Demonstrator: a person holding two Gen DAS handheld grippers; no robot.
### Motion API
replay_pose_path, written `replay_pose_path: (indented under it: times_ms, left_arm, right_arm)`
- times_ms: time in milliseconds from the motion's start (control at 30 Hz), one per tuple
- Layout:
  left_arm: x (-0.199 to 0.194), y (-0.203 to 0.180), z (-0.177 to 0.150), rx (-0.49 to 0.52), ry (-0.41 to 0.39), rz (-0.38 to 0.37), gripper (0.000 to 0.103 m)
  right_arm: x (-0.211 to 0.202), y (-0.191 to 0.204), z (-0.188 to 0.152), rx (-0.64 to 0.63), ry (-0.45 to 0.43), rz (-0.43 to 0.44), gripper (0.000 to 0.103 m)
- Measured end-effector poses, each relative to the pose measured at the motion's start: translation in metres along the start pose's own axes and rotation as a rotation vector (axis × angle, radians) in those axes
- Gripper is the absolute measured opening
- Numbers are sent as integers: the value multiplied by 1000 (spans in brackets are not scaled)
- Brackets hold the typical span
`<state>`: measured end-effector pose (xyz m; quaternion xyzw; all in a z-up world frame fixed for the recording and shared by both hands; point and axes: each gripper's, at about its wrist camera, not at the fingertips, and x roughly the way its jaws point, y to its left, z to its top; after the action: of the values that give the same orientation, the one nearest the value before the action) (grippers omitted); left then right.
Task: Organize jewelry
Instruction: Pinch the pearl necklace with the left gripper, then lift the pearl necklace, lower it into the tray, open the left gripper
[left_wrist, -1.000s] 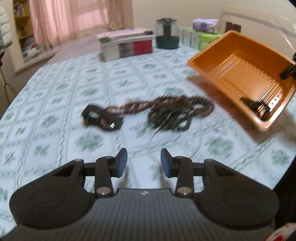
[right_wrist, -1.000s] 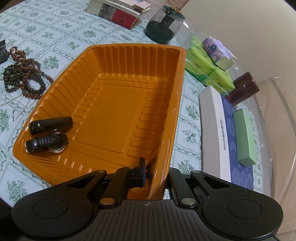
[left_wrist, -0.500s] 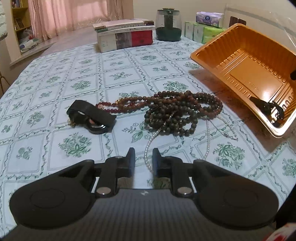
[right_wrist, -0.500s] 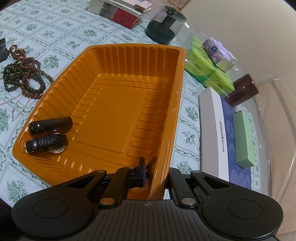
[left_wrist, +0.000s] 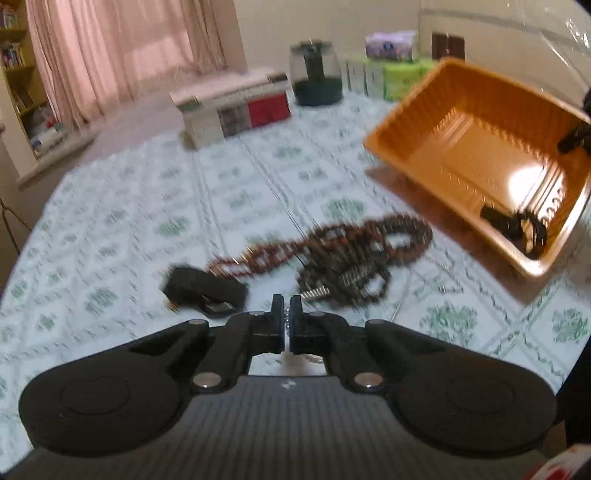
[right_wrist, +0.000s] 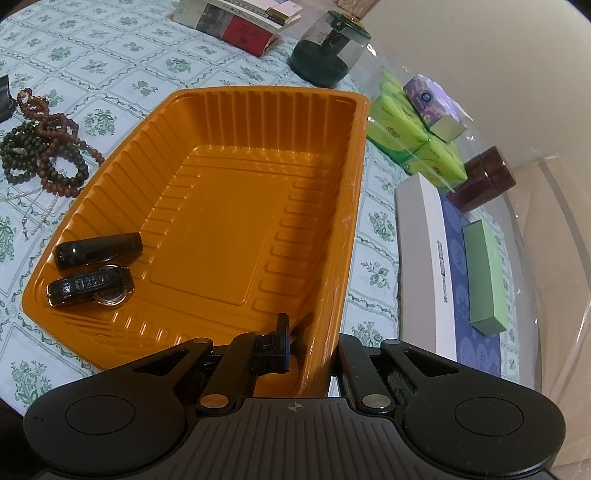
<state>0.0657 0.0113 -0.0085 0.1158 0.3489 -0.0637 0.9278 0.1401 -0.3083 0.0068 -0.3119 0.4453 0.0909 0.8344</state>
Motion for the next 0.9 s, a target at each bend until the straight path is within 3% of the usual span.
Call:
replay_pose_path:
  times_ms: [900]
  left_arm:
    - [-90,50,105,88,-321,76,1]
  right_arm:
    - [-1,0,-1,-4,-1,-5,6]
